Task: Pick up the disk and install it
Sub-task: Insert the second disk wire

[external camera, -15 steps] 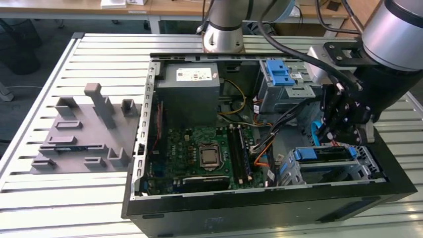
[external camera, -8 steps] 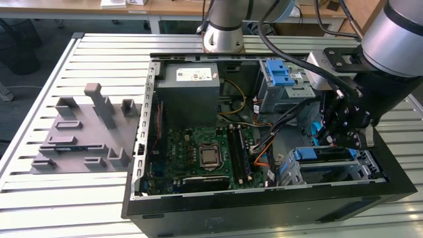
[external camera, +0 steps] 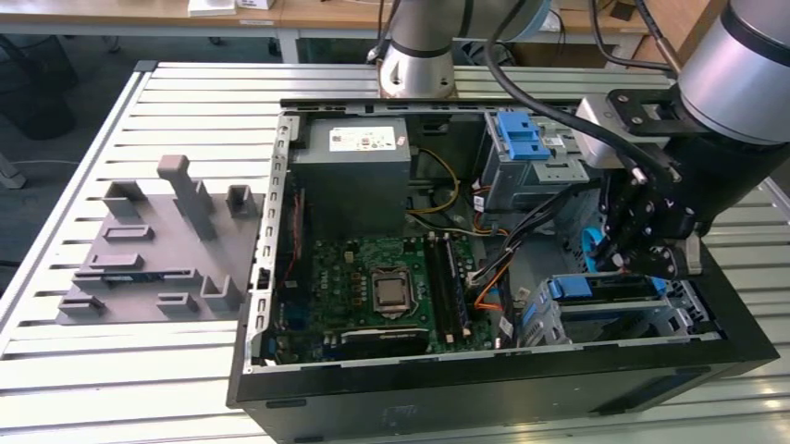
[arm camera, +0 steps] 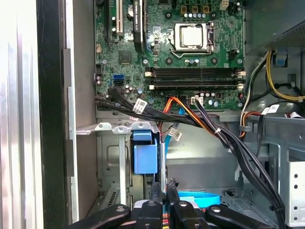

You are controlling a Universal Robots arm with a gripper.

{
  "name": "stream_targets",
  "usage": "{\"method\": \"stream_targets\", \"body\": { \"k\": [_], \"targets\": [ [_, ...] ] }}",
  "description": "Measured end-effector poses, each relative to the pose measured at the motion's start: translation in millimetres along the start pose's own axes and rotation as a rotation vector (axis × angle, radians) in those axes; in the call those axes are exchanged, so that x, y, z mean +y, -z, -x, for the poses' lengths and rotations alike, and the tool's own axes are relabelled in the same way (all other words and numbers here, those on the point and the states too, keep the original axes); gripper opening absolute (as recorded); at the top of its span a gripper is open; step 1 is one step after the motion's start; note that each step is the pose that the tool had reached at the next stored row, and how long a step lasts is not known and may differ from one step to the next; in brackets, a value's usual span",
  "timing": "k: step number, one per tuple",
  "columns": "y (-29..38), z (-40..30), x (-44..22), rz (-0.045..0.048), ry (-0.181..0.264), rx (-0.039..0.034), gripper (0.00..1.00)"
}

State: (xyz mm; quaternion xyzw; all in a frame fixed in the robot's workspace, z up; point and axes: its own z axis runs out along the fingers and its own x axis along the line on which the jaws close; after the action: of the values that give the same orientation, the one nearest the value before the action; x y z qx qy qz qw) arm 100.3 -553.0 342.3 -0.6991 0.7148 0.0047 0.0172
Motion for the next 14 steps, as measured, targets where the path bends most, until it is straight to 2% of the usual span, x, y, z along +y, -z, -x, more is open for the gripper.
{"method": "stream_targets", "body": {
  "k": [14],
  "targets": [
    [-2.6,-3.0,-0.6,-0.0063,0.009,-0.0034,0.16]
  ]
}}
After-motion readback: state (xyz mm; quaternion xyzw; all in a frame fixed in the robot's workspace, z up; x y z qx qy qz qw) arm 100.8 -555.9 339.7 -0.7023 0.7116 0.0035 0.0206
